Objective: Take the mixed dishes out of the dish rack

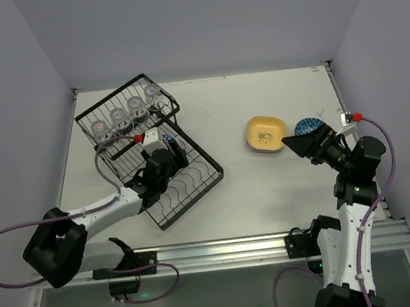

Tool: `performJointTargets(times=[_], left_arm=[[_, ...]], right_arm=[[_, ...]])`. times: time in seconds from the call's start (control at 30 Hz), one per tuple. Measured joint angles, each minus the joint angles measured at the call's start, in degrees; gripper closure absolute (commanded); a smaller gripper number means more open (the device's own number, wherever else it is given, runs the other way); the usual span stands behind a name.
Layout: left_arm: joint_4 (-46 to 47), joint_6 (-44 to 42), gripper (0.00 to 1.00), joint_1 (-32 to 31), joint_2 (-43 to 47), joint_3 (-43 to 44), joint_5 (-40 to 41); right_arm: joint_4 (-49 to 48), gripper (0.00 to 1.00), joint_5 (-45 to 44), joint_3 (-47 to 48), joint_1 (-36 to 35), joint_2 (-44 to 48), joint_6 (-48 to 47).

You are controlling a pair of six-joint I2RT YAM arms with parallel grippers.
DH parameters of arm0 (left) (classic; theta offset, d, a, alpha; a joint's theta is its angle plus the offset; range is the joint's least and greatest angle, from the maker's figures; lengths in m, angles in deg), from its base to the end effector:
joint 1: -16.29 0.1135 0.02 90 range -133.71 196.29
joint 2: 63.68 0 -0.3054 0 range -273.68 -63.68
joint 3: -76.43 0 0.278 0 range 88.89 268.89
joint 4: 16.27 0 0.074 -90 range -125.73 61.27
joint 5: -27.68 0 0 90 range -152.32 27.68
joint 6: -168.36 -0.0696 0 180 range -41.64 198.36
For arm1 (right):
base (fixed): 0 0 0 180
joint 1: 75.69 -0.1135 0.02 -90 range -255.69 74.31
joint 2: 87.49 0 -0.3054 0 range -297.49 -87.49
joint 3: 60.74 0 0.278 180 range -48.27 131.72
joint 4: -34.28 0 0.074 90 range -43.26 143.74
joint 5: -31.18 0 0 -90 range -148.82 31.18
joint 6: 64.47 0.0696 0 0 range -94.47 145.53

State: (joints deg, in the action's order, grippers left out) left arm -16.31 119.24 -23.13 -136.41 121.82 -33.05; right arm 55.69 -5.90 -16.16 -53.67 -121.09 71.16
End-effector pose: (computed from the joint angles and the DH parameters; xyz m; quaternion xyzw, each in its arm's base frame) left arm 0.2502 -0.1616 0.2155 -0.1418 0.8249 -0.1592 0.5235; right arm 0.1623 -0.0057 0.3145 0.1461 0.7302 0.4524 0.4907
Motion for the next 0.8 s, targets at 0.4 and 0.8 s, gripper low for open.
performJointTargets(times=[0.4, 0.8], left_arm=[[14.8, -4.72, 0.51, -0.15, -7.91, -1.92, 1.14], [23.52, -8.48, 0.84, -0.09, -12.5, -2.95, 1.42]], right_arm=[[-1.29, 0.01, 2.25, 0.0, -0.96, -0.13, 0.24], [-2.01, 0.01, 2.56, 0.0, -2.16, -0.96, 0.22]])
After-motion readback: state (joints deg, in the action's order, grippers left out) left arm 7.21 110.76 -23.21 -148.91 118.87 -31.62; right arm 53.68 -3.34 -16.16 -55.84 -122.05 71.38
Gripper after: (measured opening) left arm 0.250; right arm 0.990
